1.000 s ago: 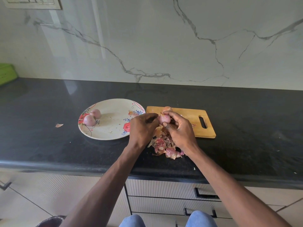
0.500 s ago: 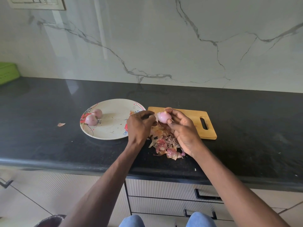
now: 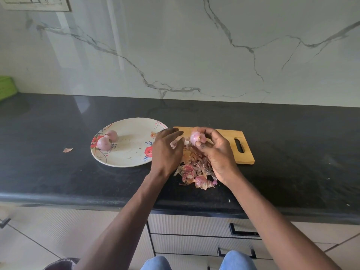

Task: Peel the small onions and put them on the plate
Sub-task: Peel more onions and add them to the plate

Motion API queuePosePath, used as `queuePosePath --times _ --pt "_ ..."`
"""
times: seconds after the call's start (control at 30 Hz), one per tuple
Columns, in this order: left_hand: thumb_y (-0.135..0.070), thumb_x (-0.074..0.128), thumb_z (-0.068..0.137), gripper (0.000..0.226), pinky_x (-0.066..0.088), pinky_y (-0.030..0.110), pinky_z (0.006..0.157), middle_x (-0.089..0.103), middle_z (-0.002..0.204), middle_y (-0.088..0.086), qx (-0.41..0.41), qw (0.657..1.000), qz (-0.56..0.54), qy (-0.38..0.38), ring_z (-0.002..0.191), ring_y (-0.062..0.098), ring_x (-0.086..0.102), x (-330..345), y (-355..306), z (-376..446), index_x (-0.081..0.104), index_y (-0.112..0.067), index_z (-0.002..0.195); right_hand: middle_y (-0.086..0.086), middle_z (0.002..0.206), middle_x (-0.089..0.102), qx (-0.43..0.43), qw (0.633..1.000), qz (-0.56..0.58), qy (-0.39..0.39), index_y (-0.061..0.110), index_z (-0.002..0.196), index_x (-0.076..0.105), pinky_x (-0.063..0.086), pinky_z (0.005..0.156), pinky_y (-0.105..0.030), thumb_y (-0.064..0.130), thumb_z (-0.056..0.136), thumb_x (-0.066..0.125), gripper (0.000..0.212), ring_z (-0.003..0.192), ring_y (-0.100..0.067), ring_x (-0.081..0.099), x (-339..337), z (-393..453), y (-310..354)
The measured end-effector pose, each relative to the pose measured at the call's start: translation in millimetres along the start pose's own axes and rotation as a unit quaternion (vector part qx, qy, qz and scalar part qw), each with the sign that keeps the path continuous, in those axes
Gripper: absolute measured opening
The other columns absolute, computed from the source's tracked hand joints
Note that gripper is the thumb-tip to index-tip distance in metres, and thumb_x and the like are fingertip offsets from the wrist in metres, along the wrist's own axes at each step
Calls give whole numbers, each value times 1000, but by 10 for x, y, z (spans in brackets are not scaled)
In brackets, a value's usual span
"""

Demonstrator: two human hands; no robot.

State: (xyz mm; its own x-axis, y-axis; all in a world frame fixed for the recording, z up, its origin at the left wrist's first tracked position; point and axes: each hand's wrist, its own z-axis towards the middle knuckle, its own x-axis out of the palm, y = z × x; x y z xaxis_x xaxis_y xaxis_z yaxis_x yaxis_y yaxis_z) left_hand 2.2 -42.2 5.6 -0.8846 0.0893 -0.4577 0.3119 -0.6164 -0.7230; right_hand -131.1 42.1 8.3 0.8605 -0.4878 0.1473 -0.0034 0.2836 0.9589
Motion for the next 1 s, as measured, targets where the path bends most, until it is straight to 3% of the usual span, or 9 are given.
queuePosePath --times 0.07,0.13,0.27,0.4,0.6,0.73,0.8,0.9,1.0 --pt "-21 66 97 22 49 16 90 70 121 -2 -6 996 -92 10 111 8 62 -20 -27 -7 75 -13 116 -3 122 70 -9 1000 -29 -5 17 117 67 56 94 -34 -3 85 73 39 113 -17 68 2 3 -9" --pt "-28 68 97 23 54 17 84 73 112 -6 -11 989 -143 34 103 3 67 -22 -31 -7 76 -14 114 -4 120 70 -6 1000 -25 -13 16 117 67 57 93 -37 -2 85 74 37 110 -18 69 2 2 -7" --pt "-36 67 97 29 55 19 80 74 106 -5 -14 989 -134 59 96 2 69 41 -51 -20 72 -12 113 -3 119 71 -6 1000 -24 -14 13 118 67 57 94 -35 -2 86 73 35 110 -18 69 20 -7 0" --pt "-26 61 102 6 47 6 70 67 94 -15 4 994 -106 38 86 -12 63 92 -100 -60 63 -20 103 3 114 72 -8 1000 -27 -13 10 119 66 56 90 -28 -3 86 73 36 107 -12 69 67 -18 2" --pt "-13 52 104 8 44 7 69 62 91 -14 31 996 -75 37 80 -7 60 110 -117 -65 54 -21 101 -3 120 69 -20 998 -60 -17 18 114 63 56 93 -36 5 82 80 39 109 -20 69 74 1 -57" --pt "-13 50 104 7 44 24 63 65 86 -4 3 996 -90 14 77 7 59 122 -79 -53 55 -9 100 -1 118 72 -15 999 -42 -10 16 116 65 53 96 -29 4 86 76 34 113 -16 67 59 -1 -59" --pt "-14 50 104 9 44 23 61 66 87 -1 -15 996 -83 -9 73 8 59 119 -61 -39 56 -9 102 -1 117 73 -7 1000 -24 -7 12 118 65 52 96 -26 -1 87 73 34 113 -14 67 55 -5 -43" --pt "-10 46 105 17 53 26 70 70 101 1 -55 995 -85 -26 85 13 67 105 -44 -21 60 -10 113 -1 119 72 -2 1000 -22 -10 12 116 66 52 98 -27 -3 87 72 34 114 -14 66 50 3 -39" --pt "-15 48 106 27 47 25 74 72 101 -1 -60 997 -43 -33 88 15 65 76 -42 -27 63 -8 127 0 119 72 -13 998 -63 -27 17 113 67 53 99 -29 -1 86 74 34 111 -12 67 42 11 -52"
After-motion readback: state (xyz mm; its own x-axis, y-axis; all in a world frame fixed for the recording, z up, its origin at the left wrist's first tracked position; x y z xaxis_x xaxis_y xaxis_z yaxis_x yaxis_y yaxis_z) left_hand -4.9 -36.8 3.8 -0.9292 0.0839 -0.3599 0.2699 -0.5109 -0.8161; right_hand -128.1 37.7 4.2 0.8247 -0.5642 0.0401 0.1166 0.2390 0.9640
